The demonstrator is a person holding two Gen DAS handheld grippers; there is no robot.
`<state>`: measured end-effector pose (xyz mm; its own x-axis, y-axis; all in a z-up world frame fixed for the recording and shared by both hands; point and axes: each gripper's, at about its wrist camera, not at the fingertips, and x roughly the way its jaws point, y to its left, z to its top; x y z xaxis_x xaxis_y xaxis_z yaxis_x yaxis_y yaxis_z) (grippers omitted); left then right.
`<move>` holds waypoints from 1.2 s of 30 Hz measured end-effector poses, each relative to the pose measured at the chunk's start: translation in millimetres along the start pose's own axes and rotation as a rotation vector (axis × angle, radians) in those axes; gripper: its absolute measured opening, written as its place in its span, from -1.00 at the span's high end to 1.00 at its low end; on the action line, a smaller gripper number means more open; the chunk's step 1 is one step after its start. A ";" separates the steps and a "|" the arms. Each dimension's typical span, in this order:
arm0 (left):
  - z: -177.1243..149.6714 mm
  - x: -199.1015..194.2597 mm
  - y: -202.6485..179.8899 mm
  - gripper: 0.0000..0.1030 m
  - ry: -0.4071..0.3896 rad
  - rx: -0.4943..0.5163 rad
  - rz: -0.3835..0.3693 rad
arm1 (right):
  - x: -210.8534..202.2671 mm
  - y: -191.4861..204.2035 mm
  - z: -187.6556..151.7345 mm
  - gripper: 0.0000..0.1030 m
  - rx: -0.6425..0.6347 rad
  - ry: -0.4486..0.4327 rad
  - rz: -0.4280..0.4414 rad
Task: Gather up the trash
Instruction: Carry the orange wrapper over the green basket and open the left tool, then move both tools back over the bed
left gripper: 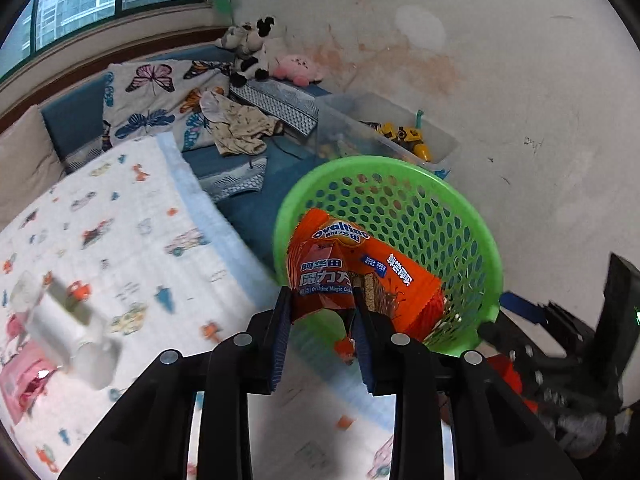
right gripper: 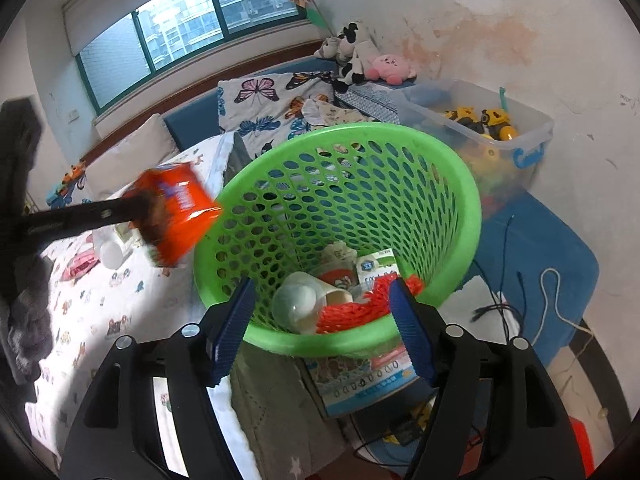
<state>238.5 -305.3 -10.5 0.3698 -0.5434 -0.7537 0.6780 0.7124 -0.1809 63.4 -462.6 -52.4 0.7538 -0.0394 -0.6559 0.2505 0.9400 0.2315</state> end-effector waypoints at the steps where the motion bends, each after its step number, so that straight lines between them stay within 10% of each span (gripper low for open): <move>1: 1.0 4.9 -3.7 0.17 0.004 -0.001 -0.001 | -0.5 -1.2 -0.8 -0.41 0.004 0.000 0.001; 9: -4.3 18.3 -17.8 -0.40 0.004 0.006 -0.006 | -0.2 -8.5 -5.2 -0.45 0.025 0.014 0.011; 36: -88.9 -94.6 168.1 -0.42 -0.008 -0.057 0.327 | 11.4 108.9 7.9 -0.55 -0.155 0.041 0.158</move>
<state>261.0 -94.7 -25.9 0.5668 -0.2853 -0.7729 0.4863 0.8731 0.0344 104.1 -363.4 -29.1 0.7503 0.1237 -0.6494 0.0322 0.9743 0.2228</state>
